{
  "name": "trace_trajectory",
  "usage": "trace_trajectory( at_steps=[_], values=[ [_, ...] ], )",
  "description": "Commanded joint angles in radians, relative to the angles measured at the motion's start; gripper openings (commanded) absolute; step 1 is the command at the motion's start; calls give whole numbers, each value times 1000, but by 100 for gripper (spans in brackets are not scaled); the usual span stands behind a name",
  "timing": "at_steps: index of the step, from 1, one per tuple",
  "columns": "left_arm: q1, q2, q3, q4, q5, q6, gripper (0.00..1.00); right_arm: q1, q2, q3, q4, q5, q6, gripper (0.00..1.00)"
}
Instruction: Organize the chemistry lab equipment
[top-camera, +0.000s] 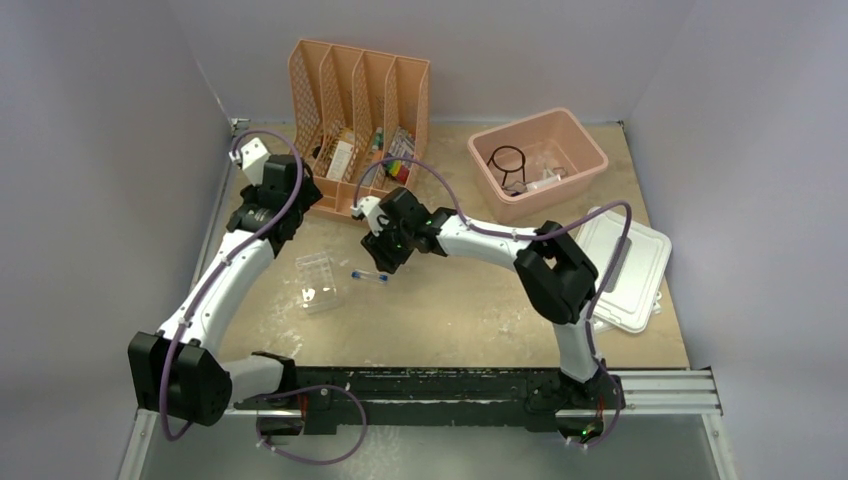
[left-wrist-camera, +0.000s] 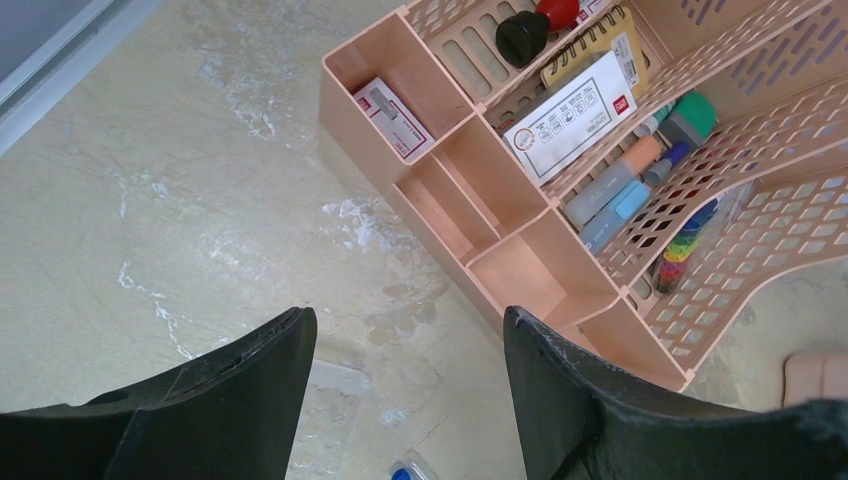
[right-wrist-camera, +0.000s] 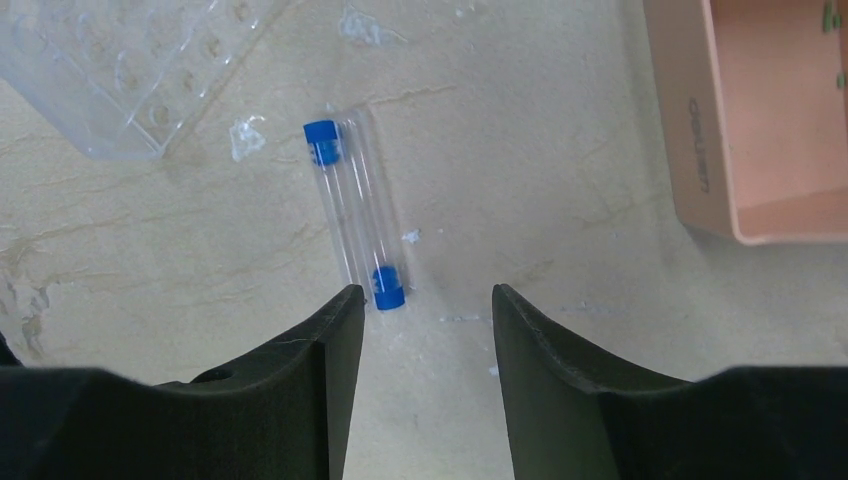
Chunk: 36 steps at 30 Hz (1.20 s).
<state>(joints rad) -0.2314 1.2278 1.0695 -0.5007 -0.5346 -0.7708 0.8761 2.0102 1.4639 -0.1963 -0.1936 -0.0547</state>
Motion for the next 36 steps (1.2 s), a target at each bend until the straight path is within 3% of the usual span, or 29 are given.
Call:
trace_trajectory(
  at_steps=[1, 6, 33, 36],
  values=[
    [5, -37, 45, 8, -33, 25, 68, 17, 20, 69, -1, 8, -37, 50],
    [7, -36, 42, 8, -32, 33, 68, 24, 71, 107, -22, -7, -40, 39],
    [18, -45, 51, 1, -69, 47, 68, 74, 158, 127, -45, 120, -107, 32],
    [21, -47, 59, -6, -76, 50, 68, 91, 168, 129, -46, 154, -130, 28]
  ],
)
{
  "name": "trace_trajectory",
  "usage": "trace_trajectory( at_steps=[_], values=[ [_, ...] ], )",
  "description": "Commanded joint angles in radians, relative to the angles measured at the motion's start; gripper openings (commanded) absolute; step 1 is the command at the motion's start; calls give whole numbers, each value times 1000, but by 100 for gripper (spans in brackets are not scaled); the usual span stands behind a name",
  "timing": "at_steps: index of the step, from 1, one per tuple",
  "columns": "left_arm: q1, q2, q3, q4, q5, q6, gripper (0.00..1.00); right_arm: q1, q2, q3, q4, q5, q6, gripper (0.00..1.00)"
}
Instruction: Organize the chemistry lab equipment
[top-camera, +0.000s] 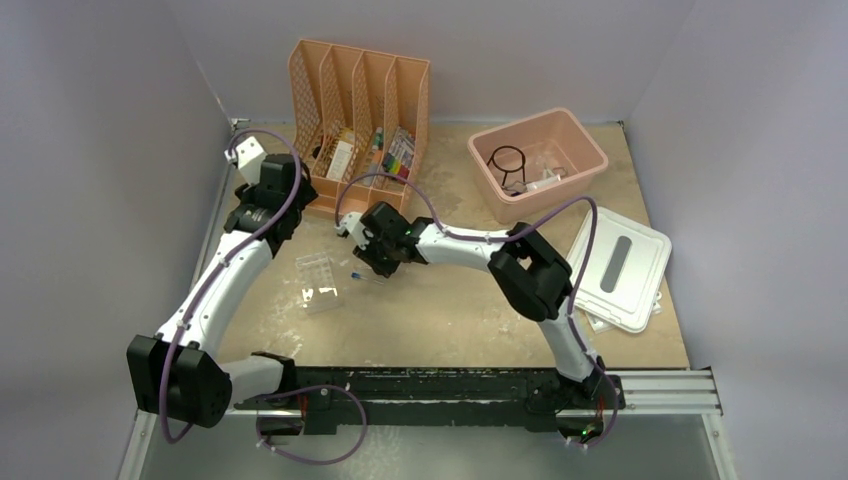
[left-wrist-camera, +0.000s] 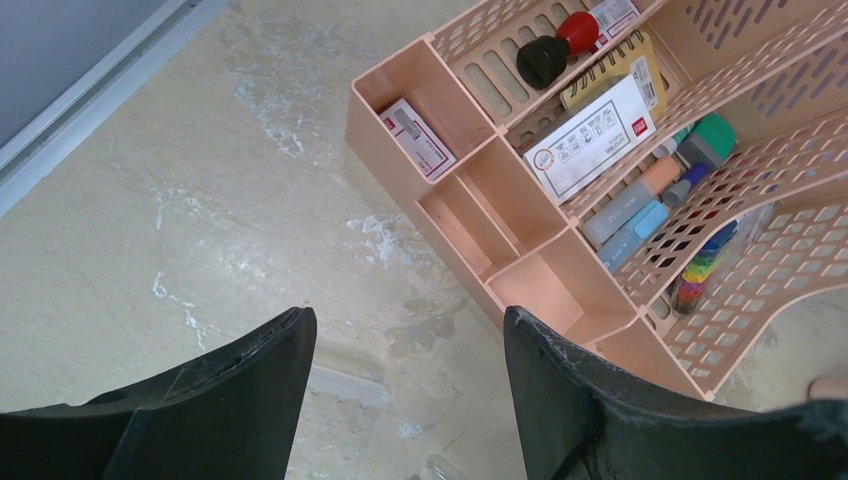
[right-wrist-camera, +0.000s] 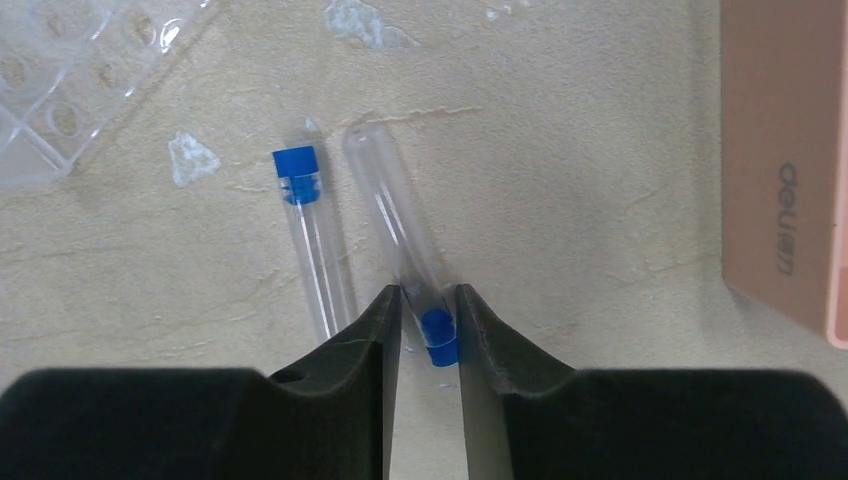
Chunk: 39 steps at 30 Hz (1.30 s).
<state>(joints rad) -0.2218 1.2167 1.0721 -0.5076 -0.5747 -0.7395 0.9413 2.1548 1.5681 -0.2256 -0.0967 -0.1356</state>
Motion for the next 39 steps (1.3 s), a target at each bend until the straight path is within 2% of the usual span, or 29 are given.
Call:
trace_trajectory(
  at_steps=[1, 7, 12, 20, 25, 31, 36, 39],
  values=[
    [13, -36, 60, -1, -35, 19, 68, 30, 26, 27, -18, 73, -56, 24],
    [15, -31, 52, -10, -14, -14, 70, 38, 13, 9, -11, 156, -66, 10],
    [18, -14, 19, -23, 0, -100, 72, 37, -65, -64, 54, 141, -30, 8],
    [19, 7, -6, 15, 108, -171, 73, 19, -230, -193, 160, 131, -9, 6],
    [19, -4, -68, 106, 271, -177, 75, -3, -295, -214, 158, 57, 15, 6],
    [25, -26, -173, 234, 548, -204, 77, -31, -363, -224, 169, -11, 44, 6],
    [25, 18, -256, 398, 797, -282, 70, -45, -404, -224, 196, -47, 68, 6],
    [25, 34, -306, 507, 881, -337, 66, -67, -418, -243, 220, -87, 95, 6]
  ],
)
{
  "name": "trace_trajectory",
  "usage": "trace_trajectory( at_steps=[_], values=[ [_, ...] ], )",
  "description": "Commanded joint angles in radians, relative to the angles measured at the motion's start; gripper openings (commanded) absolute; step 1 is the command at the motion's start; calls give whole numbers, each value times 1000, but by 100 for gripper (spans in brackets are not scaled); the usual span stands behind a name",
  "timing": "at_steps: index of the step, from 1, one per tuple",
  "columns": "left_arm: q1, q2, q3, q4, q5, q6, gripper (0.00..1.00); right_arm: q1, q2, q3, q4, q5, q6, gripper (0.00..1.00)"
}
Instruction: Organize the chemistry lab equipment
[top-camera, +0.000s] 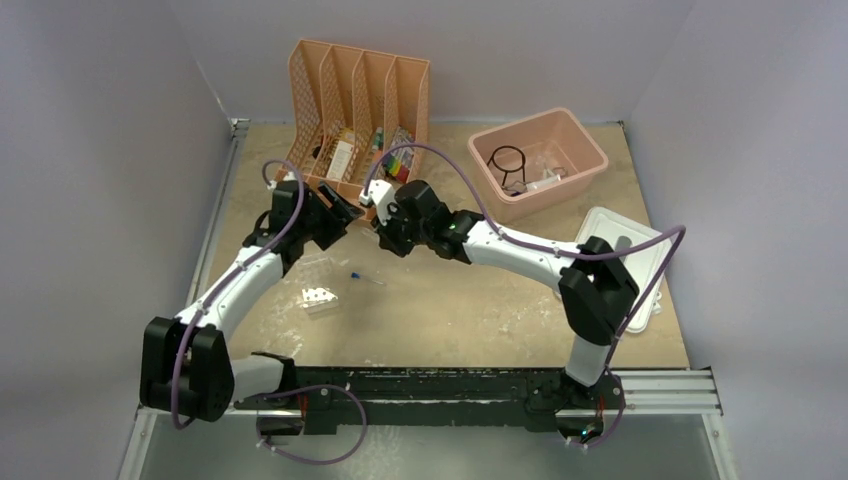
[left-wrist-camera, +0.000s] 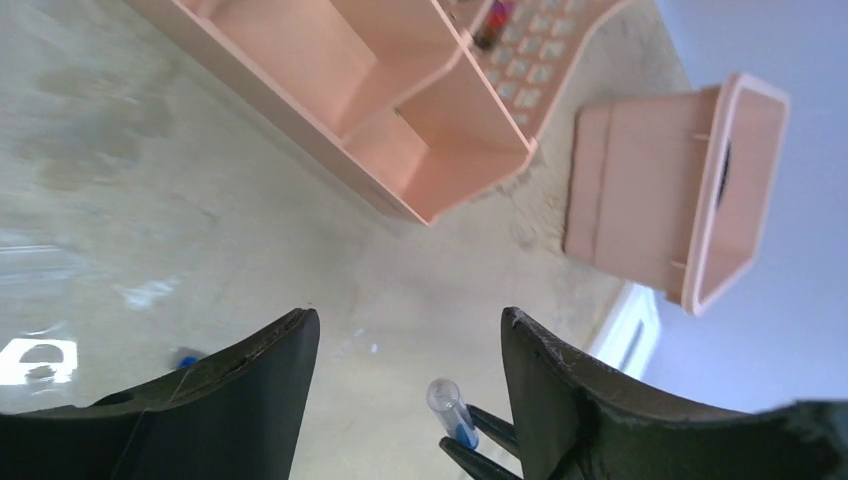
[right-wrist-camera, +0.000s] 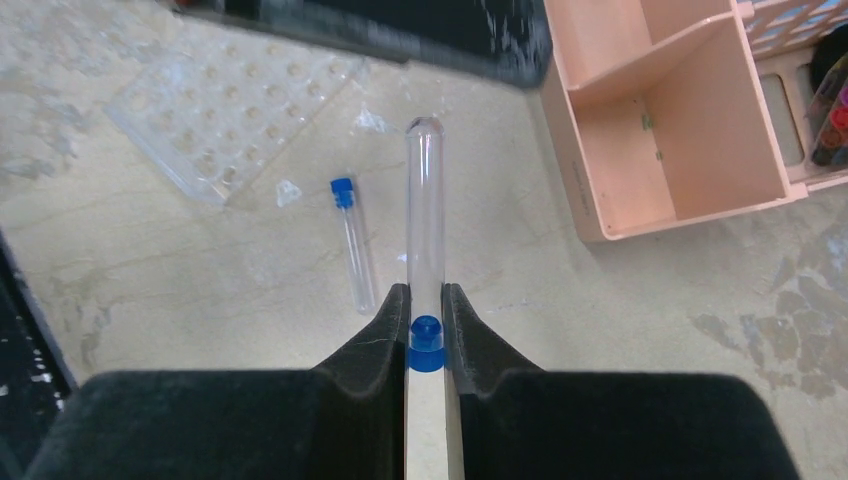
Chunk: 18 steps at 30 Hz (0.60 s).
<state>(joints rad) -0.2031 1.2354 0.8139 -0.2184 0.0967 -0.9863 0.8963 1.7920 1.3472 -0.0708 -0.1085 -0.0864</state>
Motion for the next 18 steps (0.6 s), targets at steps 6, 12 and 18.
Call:
trace_trajectory(
  at_steps=[6, 12, 18],
  values=[
    [6, 72, -107, 407, 339, -201, 52, -85, -68, -39, 115, -175, 110, 7],
    [6, 106, -89, 391, 372, -184, 40, -108, -62, -27, 118, -193, 109, 7],
    [5, 148, -65, 404, 417, -178, 26, -114, -61, -25, 117, -205, 102, 7]
  ],
)
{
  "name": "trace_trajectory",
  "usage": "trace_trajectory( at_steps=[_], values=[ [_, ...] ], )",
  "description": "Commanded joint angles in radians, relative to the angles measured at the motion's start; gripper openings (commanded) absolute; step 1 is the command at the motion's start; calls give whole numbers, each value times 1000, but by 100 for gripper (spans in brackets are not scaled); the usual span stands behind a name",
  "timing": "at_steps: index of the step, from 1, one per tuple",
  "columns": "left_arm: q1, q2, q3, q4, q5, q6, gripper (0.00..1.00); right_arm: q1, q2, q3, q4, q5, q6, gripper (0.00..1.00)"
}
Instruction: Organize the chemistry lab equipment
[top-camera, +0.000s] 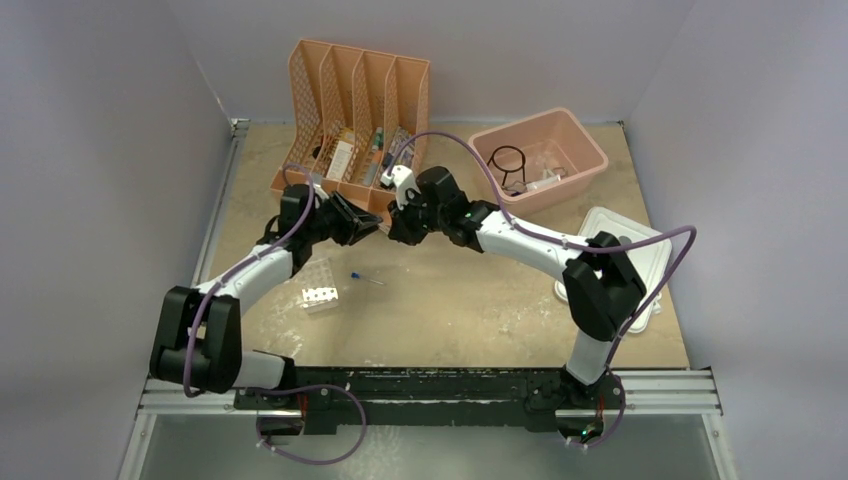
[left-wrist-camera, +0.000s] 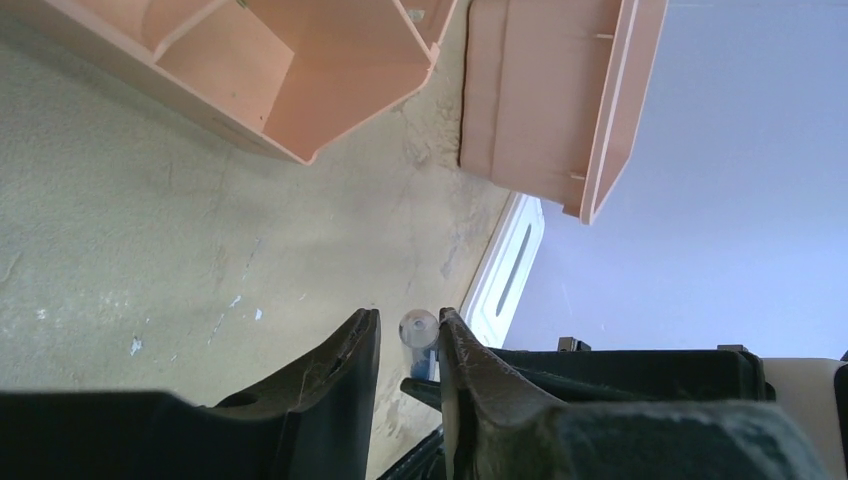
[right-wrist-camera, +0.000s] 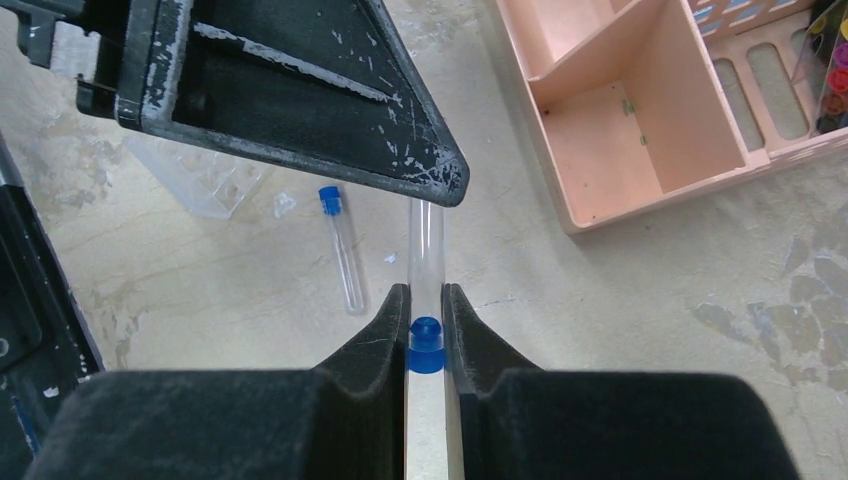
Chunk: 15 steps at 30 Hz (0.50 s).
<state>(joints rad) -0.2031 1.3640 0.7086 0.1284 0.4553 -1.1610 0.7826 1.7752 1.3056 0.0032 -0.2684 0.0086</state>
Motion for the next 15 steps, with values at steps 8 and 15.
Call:
trace_trajectory(
  at_steps=[8, 15],
  values=[
    [5, 30, 49, 62, 90, 9, 5, -9, -38, 26, 43, -58, 12, 10],
    [6, -14, 99, 81, 88, -9, 1, -79, -138, 38, 81, -140, 190, 54]
  ],
)
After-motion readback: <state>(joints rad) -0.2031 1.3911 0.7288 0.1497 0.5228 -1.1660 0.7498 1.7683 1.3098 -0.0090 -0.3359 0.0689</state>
